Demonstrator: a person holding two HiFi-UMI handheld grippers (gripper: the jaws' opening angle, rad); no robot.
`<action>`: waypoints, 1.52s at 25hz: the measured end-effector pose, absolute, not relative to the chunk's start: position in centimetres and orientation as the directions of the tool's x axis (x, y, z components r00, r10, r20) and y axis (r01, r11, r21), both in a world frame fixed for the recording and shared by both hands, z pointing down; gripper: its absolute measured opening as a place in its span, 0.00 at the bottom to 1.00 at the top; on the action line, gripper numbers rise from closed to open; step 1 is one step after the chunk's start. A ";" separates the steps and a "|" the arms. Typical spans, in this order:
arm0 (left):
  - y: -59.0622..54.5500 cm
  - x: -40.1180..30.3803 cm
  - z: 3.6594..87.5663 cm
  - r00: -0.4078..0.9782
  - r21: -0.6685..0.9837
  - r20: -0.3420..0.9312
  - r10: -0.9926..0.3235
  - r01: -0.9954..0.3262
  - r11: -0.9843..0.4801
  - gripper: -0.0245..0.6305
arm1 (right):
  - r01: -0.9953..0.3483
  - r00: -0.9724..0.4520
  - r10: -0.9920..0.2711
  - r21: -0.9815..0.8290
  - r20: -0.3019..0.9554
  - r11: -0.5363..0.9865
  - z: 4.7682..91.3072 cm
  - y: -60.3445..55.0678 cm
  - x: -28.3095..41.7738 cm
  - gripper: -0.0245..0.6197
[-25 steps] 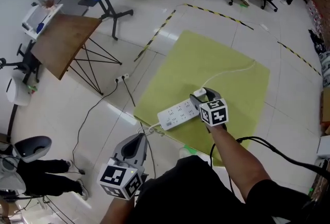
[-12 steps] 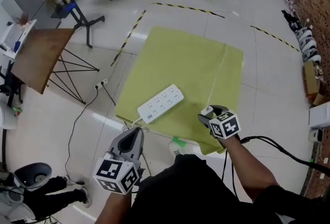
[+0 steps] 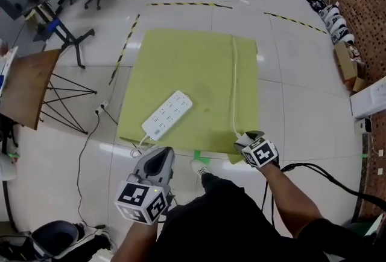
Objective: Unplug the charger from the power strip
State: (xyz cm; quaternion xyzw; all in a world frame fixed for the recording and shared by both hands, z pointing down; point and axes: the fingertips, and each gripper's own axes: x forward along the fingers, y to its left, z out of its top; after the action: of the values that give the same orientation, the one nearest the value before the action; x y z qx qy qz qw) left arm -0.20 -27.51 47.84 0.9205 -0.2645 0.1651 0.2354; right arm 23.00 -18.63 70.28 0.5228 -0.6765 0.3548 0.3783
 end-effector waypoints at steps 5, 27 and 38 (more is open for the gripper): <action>-26.9 -1.3 47.8 0.802 0.343 0.435 -0.409 -0.567 -0.749 0.05 | -0.980 -0.161 -0.455 -0.087 0.876 0.179 71.3 -18.5 23.0 0.46; -18.3 -11.4 43.9 0.792 0.333 0.340 -0.507 -0.606 -0.723 0.05 | -0.950 -0.210 -0.883 -0.303 0.420 0.082 50.6 -13.0 12.8 0.04; -11.3 -9.7 41.2 0.813 0.296 0.280 -0.511 -0.579 -0.759 0.05 | -0.881 -0.424 -0.879 -0.324 0.216 0.345 39.4 0.3 4.0 0.04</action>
State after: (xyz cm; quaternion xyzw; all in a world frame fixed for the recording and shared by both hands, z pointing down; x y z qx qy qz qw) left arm -9.73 -11.34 41.25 0.9335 -0.2919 0.0913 0.1872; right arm 4.04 0.27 39.41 0.5365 -0.8202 0.1986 0.0019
